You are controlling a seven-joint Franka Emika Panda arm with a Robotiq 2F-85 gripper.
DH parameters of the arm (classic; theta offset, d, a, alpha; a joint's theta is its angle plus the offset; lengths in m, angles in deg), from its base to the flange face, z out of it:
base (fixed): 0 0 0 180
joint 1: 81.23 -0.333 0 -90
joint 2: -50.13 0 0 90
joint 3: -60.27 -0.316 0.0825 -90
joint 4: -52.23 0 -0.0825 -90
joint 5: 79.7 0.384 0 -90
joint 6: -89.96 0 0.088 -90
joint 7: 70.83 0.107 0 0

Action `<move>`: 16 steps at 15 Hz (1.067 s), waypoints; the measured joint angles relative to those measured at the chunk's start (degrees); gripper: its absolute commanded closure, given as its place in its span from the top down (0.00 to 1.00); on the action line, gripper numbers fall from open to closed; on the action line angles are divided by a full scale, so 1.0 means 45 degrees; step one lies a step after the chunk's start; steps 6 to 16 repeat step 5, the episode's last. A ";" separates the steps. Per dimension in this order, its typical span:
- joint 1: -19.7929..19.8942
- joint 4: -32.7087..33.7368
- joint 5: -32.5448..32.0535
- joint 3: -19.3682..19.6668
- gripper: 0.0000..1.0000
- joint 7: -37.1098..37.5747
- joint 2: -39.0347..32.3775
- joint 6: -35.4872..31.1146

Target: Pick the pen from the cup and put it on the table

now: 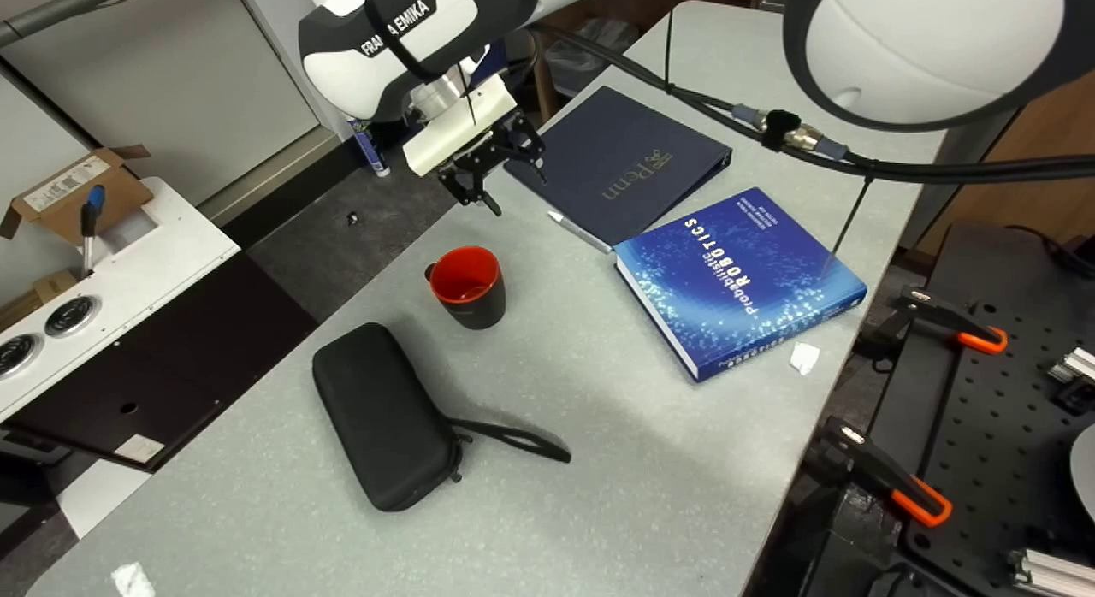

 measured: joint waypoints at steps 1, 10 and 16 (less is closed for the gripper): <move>0.0000 0.0037 0.0000 -0.0002 1.00 -0.0035 0.0000 0.0004; 0.0000 0.0066 0.0000 -0.0005 1.00 -0.0057 -0.0001 0.0006; 0.0000 0.0066 0.0000 -0.0005 1.00 -0.0057 -0.0001 0.0006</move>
